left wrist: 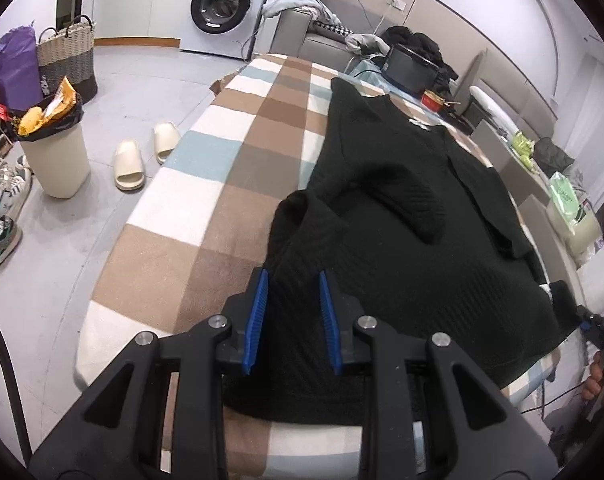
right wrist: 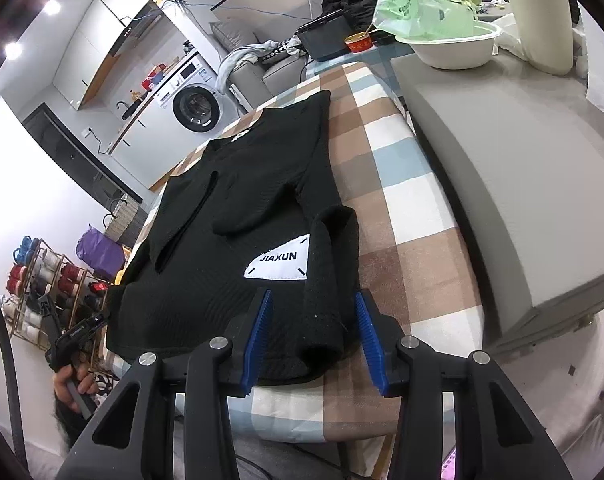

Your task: Fold small clothes

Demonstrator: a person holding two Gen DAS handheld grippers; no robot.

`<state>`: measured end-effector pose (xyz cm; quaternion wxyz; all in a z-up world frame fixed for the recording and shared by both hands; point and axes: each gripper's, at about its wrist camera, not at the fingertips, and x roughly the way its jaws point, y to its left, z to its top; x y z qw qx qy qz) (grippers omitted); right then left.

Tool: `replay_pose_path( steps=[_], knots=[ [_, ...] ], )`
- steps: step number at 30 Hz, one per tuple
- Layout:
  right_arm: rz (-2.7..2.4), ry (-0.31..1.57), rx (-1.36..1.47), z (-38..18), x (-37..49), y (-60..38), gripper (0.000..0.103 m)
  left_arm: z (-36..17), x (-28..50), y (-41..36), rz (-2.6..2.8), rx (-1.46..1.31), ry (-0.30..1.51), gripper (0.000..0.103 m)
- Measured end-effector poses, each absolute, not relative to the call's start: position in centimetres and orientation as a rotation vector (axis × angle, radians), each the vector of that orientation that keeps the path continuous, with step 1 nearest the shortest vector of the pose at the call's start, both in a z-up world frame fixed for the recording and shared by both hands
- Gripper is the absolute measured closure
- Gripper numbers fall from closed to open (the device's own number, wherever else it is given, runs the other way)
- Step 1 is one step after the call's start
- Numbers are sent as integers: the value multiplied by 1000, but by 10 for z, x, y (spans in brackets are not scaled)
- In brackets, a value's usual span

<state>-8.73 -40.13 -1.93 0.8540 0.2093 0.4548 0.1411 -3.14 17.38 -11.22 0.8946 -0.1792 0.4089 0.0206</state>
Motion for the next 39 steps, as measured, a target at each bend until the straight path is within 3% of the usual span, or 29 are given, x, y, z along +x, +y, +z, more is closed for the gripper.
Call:
replay_pose_path(
  steps=[13,39],
  knots=[
    [310,926,387,-2,-72,-387,59,-99,-23,170,-22,-414,816,81],
    [420,1027,430,-35,-59,-382,59,-118,-12,158,-26,-324,911,78]
  ],
)
